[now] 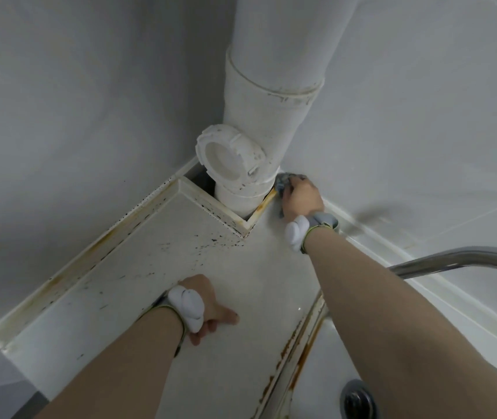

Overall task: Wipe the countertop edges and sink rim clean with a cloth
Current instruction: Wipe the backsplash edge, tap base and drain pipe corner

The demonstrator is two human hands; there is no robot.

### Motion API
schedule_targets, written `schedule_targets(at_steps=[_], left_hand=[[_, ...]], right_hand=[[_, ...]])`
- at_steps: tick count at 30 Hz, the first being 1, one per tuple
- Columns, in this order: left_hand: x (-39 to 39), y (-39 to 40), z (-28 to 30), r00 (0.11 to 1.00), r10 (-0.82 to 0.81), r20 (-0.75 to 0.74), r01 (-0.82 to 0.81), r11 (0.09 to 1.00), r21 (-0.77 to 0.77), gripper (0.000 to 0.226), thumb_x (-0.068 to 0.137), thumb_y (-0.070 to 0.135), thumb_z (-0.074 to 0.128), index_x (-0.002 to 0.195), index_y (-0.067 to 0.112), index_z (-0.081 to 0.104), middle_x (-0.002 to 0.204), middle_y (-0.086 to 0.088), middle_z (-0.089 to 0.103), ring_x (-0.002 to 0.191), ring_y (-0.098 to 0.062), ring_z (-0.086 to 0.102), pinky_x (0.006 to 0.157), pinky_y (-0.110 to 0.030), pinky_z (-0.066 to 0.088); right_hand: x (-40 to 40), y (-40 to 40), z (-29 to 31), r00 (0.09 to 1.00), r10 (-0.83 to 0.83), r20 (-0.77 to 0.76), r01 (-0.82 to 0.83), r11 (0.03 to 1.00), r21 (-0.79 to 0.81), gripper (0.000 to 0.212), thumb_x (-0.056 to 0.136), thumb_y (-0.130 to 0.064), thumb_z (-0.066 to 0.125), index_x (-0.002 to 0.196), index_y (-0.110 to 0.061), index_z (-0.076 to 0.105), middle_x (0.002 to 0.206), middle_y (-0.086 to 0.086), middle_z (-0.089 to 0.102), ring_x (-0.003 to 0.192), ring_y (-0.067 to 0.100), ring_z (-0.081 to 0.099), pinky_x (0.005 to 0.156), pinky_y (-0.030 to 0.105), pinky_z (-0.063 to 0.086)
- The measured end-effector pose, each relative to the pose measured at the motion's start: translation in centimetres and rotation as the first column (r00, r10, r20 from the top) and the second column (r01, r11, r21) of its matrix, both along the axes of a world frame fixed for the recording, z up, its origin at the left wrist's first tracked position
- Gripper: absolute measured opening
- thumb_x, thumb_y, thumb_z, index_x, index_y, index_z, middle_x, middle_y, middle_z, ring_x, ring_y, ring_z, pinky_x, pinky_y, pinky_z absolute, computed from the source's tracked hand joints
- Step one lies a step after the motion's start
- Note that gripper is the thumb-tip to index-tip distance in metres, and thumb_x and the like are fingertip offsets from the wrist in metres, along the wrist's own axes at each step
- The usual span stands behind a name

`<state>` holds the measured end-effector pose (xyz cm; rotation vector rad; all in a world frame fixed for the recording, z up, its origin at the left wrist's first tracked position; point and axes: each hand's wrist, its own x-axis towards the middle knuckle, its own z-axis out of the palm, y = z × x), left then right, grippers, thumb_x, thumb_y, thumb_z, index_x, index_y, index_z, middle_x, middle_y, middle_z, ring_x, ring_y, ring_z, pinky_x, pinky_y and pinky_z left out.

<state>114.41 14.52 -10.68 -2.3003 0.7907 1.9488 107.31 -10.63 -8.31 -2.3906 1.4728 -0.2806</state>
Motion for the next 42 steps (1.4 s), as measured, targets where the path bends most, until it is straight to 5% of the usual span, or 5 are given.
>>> schedule_targets(at_steps=[10,18,23,37,42], left_hand=[[-0.4,0.2,1.0,0.999,0.046,0.025,-0.044,0.997,-0.065,0.05,0.076,0.049,0.078,0.057,0.009,0.056,0.035,0.001,0.053,0.031,-0.016,0.052,0.036,-0.018,0.04],[-0.8,0.1,1.2,0.996,0.083,0.013,-0.082,0.996,-0.04,0.05,0.08,0.046,0.075,0.055,0.01,0.052,0.033,0.001,0.049,0.026,-0.013,0.047,0.033,-0.016,0.036],[-0.3,0.1,0.7,0.998,0.039,0.046,-0.038,0.999,-0.023,0.052,0.072,0.054,0.079,0.058,0.008,0.058,0.04,-0.004,0.054,0.033,-0.019,0.054,0.042,-0.019,0.043],[0.3,0.1,0.4,0.996,-0.007,0.088,0.015,0.995,-0.094,0.042,0.074,0.051,0.078,0.07,0.012,0.064,0.049,0.002,0.064,0.043,-0.014,0.063,0.044,-0.018,0.048],[-0.1,-0.2,-0.4,1.0,-0.022,0.006,0.022,0.999,0.044,0.053,0.074,0.057,0.075,0.054,0.012,0.055,0.041,-0.002,0.056,0.037,-0.018,0.056,0.047,-0.021,0.043]], right_hand=[[0.9,2.7,-2.8,0.981,-0.14,0.136,0.108,0.97,0.219,0.049,0.101,-0.024,0.031,0.149,-0.024,0.026,0.135,0.015,0.045,0.109,0.032,0.053,0.077,0.03,0.04],[-3.3,7.2,-2.2,0.992,0.107,0.073,-0.115,0.986,0.12,0.022,0.09,-0.02,0.04,0.079,-0.018,0.058,0.079,0.005,0.061,0.071,0.028,0.056,0.054,0.028,0.04],[-1.4,3.5,0.5,0.843,-0.245,0.478,0.126,0.956,0.266,0.023,0.093,-0.02,0.042,0.076,-0.017,0.058,0.069,0.0,0.058,0.064,0.018,0.049,0.056,0.024,0.039],[-1.4,10.5,-0.5,0.953,0.023,0.302,-0.061,0.991,0.119,0.027,0.083,-0.012,0.055,0.057,-0.005,0.052,0.052,0.005,0.05,0.051,0.021,0.043,0.048,0.029,0.029],[0.5,7.5,0.5,0.928,-0.234,0.289,0.159,0.952,0.261,0.021,0.077,-0.006,0.048,0.057,-0.012,0.054,0.06,0.009,0.05,0.064,0.026,0.043,0.051,0.026,0.031]])
